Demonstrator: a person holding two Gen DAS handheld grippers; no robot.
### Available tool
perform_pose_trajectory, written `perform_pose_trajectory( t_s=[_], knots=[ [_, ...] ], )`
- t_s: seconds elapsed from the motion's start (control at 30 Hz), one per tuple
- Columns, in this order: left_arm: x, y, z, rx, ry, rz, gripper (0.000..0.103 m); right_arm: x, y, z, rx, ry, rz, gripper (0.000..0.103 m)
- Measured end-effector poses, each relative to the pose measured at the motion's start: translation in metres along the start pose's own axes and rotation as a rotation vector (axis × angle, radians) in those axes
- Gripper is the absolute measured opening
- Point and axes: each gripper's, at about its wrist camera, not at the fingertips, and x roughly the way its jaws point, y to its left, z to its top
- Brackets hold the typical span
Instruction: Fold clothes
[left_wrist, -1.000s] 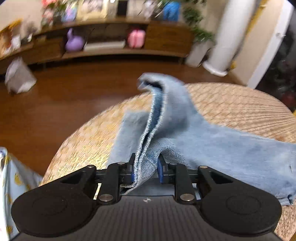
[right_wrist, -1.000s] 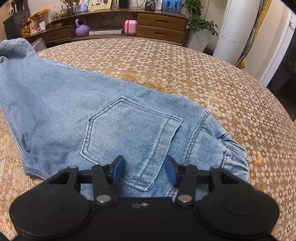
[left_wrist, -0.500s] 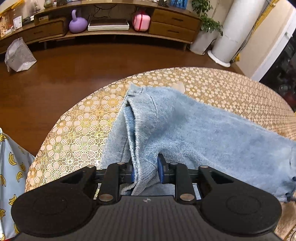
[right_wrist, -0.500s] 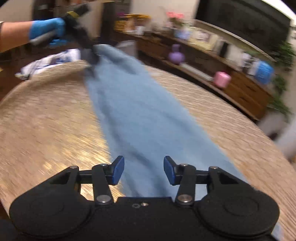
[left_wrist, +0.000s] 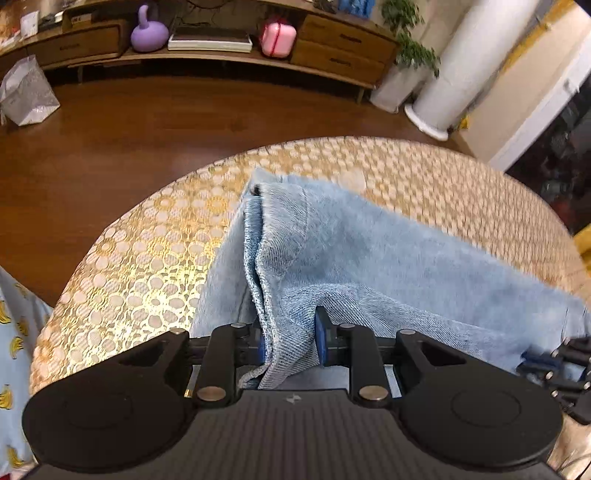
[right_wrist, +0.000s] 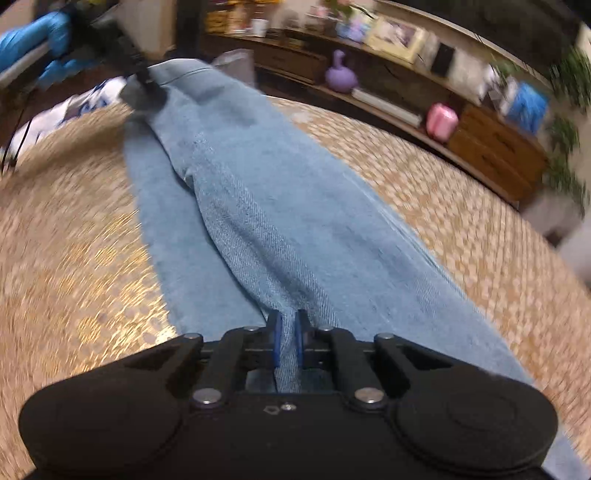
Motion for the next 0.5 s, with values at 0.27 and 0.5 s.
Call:
perform_pose_trajectory(
  t_s=[0.27, 0.5],
  knots=[
    [0.005, 0.022, -0.01, -0.16, 0.053, -0.119, 0.068, -0.005, 0.014, -0.007, -0.091, -0.03, -0.013, 0.103],
    [0.017, 0.013, -0.027, -0.122, 0.085, -0.078, 0.069, 0.001, 0.033, -0.006, -0.189, -0.036, -0.062, 0.103]
  ],
)
